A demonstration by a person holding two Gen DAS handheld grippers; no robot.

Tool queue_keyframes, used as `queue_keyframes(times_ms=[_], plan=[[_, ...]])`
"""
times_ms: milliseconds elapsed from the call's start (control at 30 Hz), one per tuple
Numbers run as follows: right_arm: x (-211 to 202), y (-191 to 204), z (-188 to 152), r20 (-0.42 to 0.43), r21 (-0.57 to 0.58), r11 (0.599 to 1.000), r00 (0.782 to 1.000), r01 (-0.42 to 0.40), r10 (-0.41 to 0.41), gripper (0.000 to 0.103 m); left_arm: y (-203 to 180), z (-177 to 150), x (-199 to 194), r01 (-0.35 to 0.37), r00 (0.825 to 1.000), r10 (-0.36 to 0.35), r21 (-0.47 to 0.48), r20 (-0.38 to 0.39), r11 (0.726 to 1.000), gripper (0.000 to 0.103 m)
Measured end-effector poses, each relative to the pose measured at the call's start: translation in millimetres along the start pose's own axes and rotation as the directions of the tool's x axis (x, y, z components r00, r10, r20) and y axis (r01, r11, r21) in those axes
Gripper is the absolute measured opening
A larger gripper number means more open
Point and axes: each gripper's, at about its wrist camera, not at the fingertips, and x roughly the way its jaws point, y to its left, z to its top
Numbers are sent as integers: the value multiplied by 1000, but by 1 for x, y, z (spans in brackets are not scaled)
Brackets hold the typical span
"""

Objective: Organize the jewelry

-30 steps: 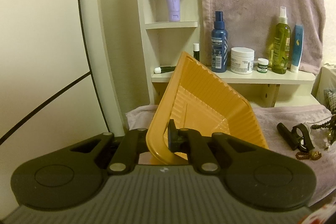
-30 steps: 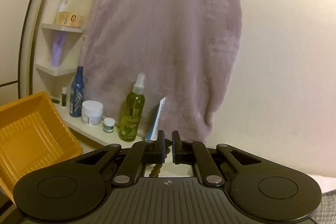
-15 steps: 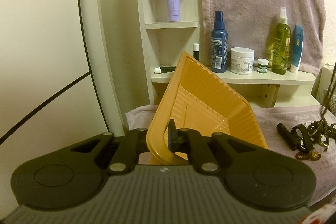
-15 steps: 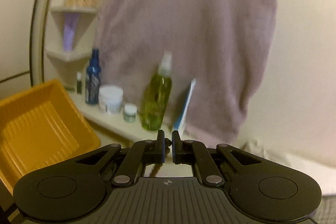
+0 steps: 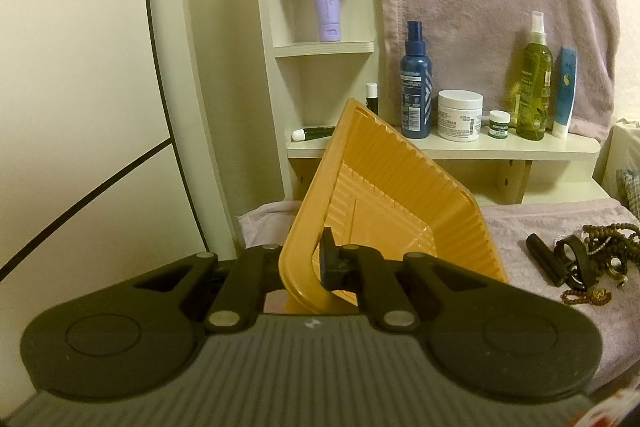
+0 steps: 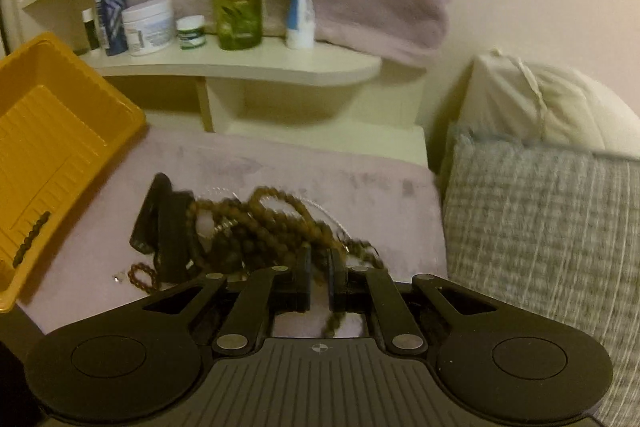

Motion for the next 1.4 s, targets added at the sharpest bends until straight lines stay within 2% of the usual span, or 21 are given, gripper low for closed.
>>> queue_keyframes(times_ms=[67,100,133,200,233,433,600,667,700,767,833,1067,1233,1400], plan=[[-5,-5,-6,17,22,1000,1000,-14,13,9,-1,0,0,-1,1000,1,4,-1,1000,7],[-8,-7,-9,21,29,999,1000,-19,19,14,-1,0,0,0,1000,0,4,-2,1000,7],[-10,-6,-11,28,38,999,999,-26,25,26,-1,0,0,0,1000,0,5,-3,1000,7],[-12,-8,-15,45,63,995,997,-73,70,43,-1,1,0,0,1000,0,3,-5,1000,7],[-11,-6,-18,45,62,993,995,-97,94,44,-1,1,0,-1,1000,1,4,-4,1000,7],[19,6,-24,7,4,985,985,-172,172,44,-3,1,-1,-7,1000,8,10,-7,1000,7],[36,2,-22,12,-1,982,982,-187,187,44,-4,1,-1,-12,1000,12,13,-9,1000,7],[37,2,-21,7,-31,983,983,-183,183,38,-4,2,0,-12,1000,13,12,-9,1000,7],[37,3,-20,5,-51,980,981,-193,193,32,-4,2,0,-12,1000,13,11,-10,1000,7],[35,8,-17,0,-103,978,983,-181,182,28,-4,2,1,-12,1000,12,10,-10,1000,7],[34,11,-15,-10,-139,973,982,-186,187,18,-4,2,1,-13,1000,13,9,-11,1000,7],[17,12,4,-53,-166,970,983,-180,174,17,-4,2,1,-11,1000,11,7,-10,1000,7],[-5,11,20,-92,-204,968,987,-148,131,16,-4,2,0,-8,1000,8,6,-6,1000,7],[-28,5,29,-69,-208,968,989,-141,129,16,-4,2,-1,-4,1000,4,2,-4,1000,7]])
